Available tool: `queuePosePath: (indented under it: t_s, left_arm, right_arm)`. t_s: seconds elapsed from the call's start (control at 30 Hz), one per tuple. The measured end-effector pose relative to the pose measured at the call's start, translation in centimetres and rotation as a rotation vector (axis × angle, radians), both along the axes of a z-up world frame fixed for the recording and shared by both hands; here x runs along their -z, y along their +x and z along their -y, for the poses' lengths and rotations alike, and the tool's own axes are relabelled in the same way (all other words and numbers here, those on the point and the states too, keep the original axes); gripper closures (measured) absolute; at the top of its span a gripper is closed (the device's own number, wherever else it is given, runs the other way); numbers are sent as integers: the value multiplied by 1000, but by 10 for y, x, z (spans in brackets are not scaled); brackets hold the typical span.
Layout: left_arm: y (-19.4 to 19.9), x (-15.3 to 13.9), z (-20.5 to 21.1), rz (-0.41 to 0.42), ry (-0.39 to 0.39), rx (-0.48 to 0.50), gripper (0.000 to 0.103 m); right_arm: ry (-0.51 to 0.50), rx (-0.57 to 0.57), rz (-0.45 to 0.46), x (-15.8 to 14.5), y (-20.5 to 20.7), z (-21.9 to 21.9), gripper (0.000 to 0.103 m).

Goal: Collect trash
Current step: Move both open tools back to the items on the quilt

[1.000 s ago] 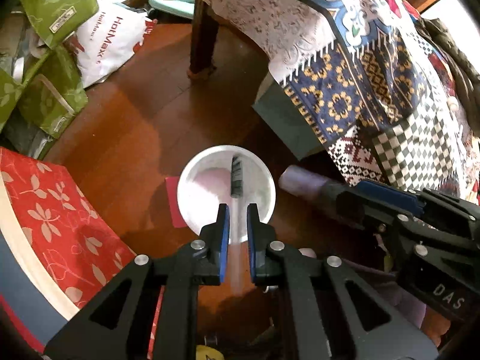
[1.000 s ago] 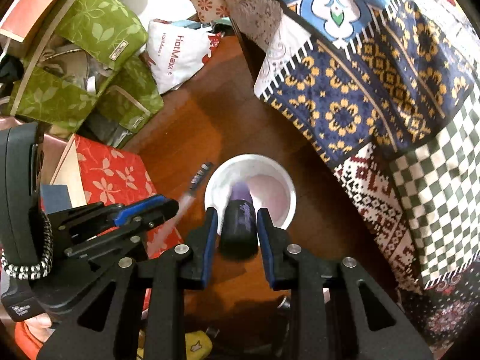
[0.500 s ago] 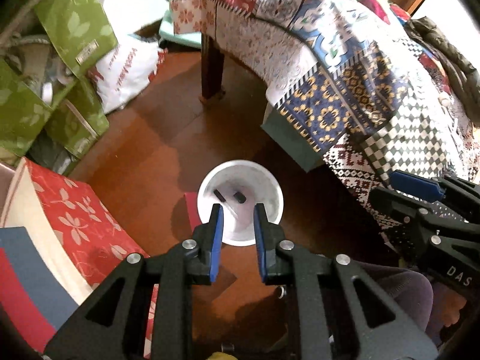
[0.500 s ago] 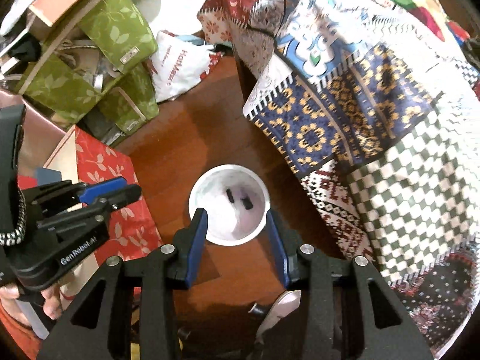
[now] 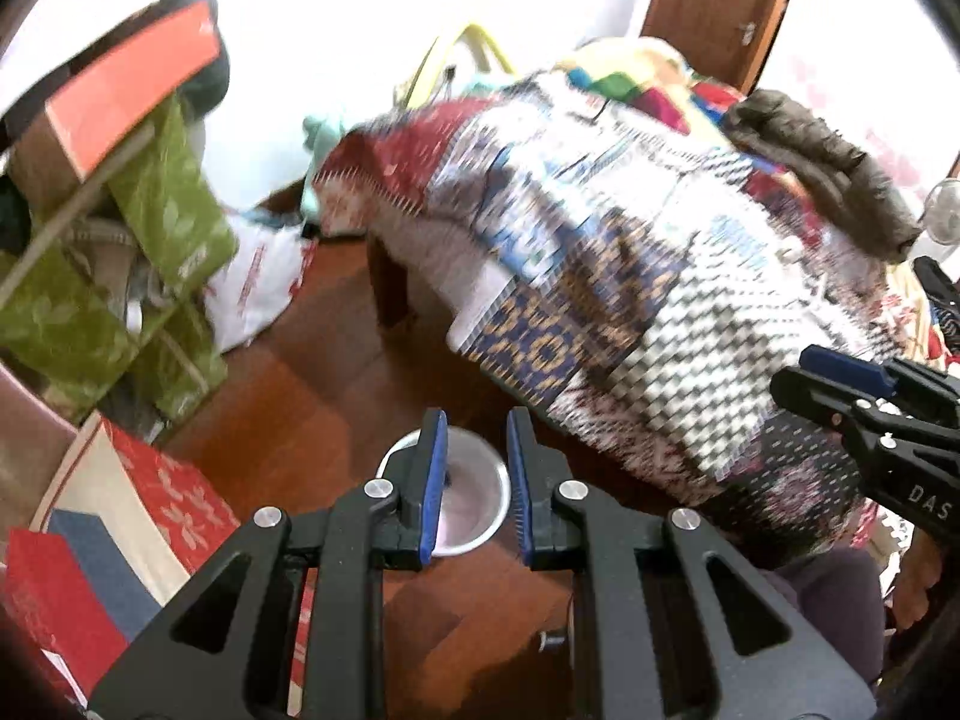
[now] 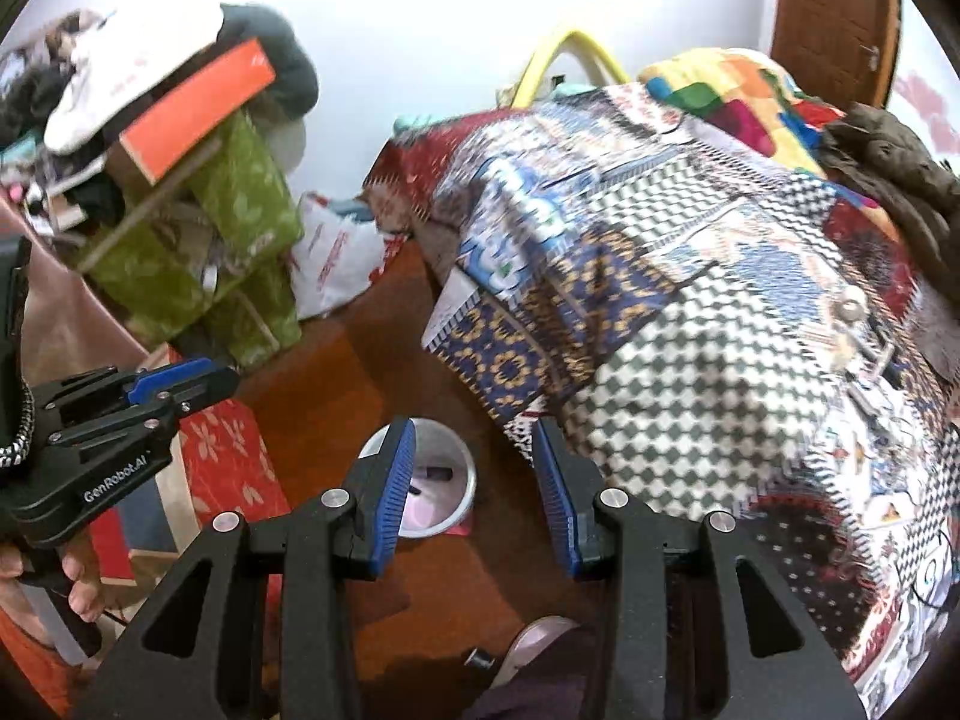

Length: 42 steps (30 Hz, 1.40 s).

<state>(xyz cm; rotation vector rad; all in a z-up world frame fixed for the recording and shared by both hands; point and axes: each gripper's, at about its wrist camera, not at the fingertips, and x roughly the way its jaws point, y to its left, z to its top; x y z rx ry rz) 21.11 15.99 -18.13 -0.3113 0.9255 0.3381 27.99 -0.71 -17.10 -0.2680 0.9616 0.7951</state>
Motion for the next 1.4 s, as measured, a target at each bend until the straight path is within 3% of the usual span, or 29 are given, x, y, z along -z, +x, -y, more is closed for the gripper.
queuePosePath:
  t_s: [0.3,0.53,0.63,0.73,0.97,1.4]
  left_arm:
    - [32,-55,75,128,56,88,81]
    - [82,-65,140,155,48,200,79]
    - [106,-61,168,142,47,252,77]
    - [132,-56,194,129,38,298,71]
    - [189,-37,240,91,8,405,69]
    - [276,26,296,-22,-3,551,69]
  right_arm:
    - [53,133,96,-42,17,89,66]
    - [58,257,140,-54,41,167,66]
    - [67,318,124,-50,56,201,64]
    - [60,374,105,-42,71,229,53]
    - [14,486,60,-14,108,291,53]
    - [41,526,-95,56,181,310,53]
